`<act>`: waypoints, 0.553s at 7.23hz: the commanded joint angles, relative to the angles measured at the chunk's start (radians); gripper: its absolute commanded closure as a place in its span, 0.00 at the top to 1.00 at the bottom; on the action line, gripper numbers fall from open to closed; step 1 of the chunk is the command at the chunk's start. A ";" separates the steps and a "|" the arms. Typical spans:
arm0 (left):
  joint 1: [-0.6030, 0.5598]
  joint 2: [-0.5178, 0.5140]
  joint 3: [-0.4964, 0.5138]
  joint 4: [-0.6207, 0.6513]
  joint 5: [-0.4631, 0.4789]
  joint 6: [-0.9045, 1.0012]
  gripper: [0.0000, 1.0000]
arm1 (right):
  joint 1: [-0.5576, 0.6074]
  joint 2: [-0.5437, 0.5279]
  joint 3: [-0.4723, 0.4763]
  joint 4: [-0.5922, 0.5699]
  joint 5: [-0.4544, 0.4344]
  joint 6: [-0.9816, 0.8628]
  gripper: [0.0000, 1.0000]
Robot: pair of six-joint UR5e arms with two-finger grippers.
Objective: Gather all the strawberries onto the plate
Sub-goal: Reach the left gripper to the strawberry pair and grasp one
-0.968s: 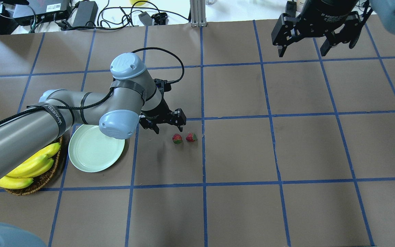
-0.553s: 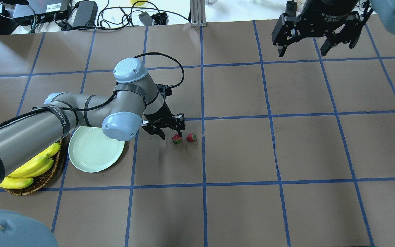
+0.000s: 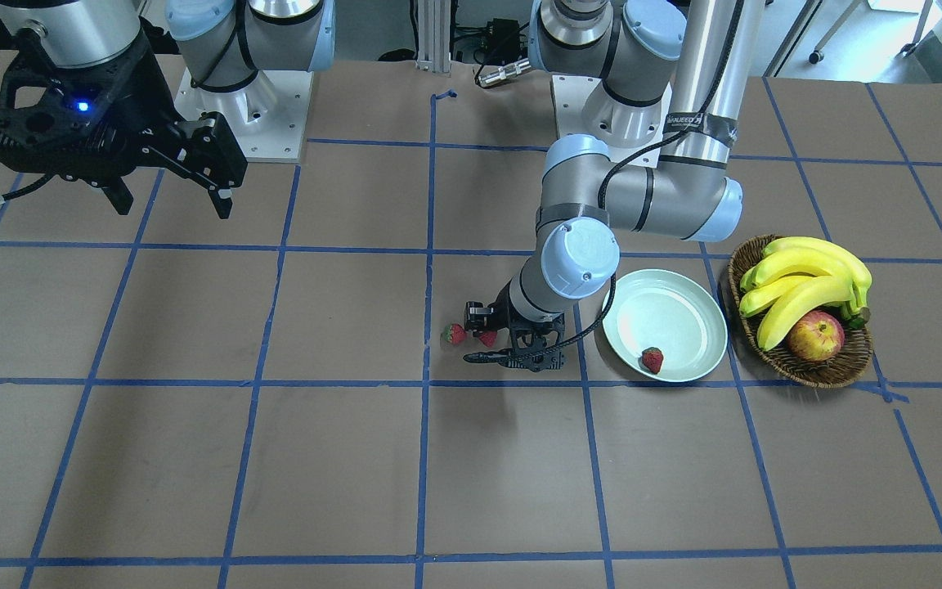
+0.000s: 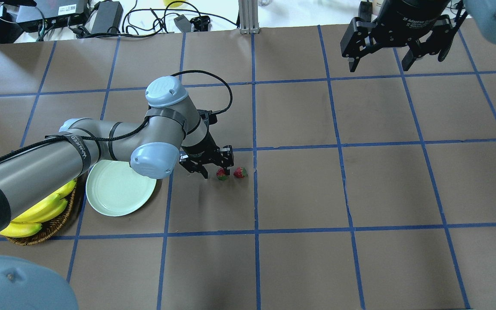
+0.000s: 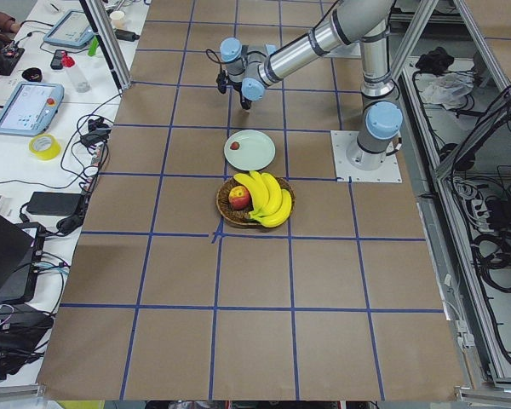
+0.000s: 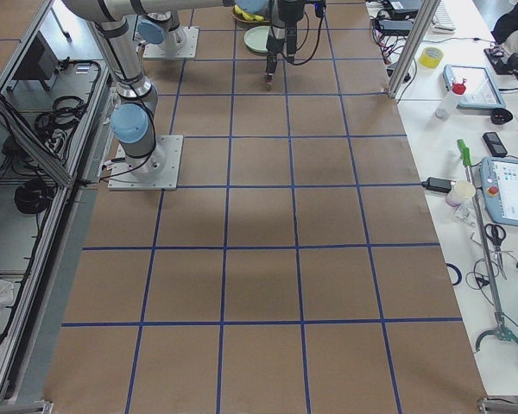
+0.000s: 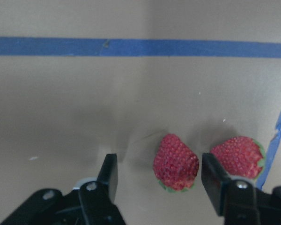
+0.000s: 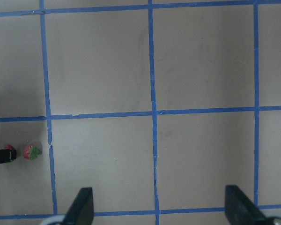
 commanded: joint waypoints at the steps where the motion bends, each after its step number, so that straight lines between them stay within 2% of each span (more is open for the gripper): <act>1: 0.000 0.000 -0.004 0.004 -0.015 0.002 0.32 | -0.001 0.000 0.003 0.000 0.000 -0.001 1.00; 2: 0.000 0.000 -0.004 0.004 -0.017 0.001 0.07 | -0.003 0.000 0.003 -0.002 -0.001 -0.001 1.00; 3: 0.000 0.001 -0.004 0.004 -0.012 -0.001 0.00 | -0.003 0.000 0.003 0.000 -0.001 -0.001 1.00; 4: 0.001 0.016 0.002 0.012 -0.009 0.002 0.00 | -0.001 0.000 0.003 0.000 -0.001 -0.001 1.00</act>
